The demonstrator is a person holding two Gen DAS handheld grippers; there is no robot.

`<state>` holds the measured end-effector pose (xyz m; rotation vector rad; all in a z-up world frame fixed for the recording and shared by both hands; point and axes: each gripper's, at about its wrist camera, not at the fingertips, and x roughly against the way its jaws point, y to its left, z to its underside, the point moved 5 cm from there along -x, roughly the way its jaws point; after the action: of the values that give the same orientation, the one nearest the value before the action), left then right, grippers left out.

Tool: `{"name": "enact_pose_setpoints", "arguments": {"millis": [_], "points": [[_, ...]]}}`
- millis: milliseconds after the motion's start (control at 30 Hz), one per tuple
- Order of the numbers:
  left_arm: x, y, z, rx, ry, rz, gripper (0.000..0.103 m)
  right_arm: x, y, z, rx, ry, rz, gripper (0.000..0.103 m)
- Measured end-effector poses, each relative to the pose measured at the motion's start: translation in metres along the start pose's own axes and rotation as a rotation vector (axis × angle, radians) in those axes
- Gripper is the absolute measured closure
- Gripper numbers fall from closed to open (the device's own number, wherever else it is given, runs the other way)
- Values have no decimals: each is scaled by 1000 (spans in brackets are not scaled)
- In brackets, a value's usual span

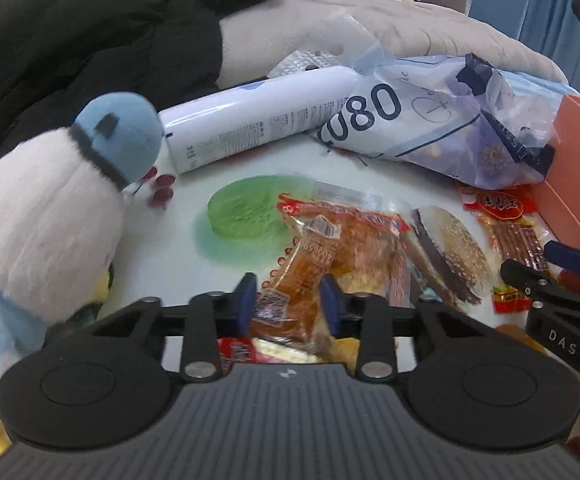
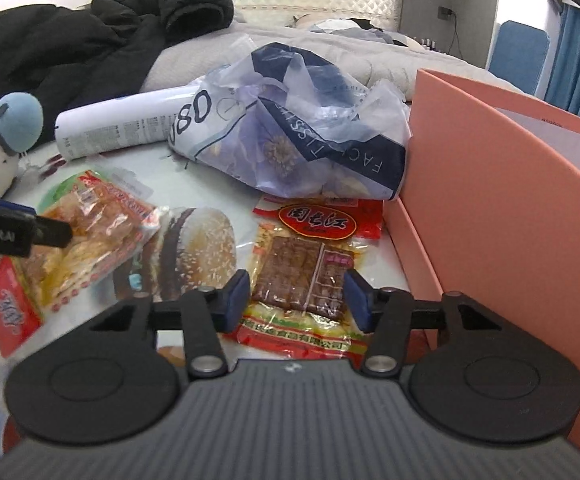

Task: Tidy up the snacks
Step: 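Grasp the orange bread packet with left tool while right tool grasps the red-labelled dried-meat pack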

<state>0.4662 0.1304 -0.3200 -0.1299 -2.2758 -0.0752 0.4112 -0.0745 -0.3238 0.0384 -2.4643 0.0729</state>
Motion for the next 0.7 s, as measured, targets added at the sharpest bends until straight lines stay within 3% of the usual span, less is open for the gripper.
{"name": "enact_pose_setpoints", "arguments": {"millis": [133,200,700], "points": [[12,-1,15,28,7,-12,74,12,6,7,32,-5,-15,78],[19,-2,25,50,10,-17,74,19,10,13,48,4,-23,83],[73,-11,94,221,5,-16,74,32,8,27,66,33,-90,86]]}}
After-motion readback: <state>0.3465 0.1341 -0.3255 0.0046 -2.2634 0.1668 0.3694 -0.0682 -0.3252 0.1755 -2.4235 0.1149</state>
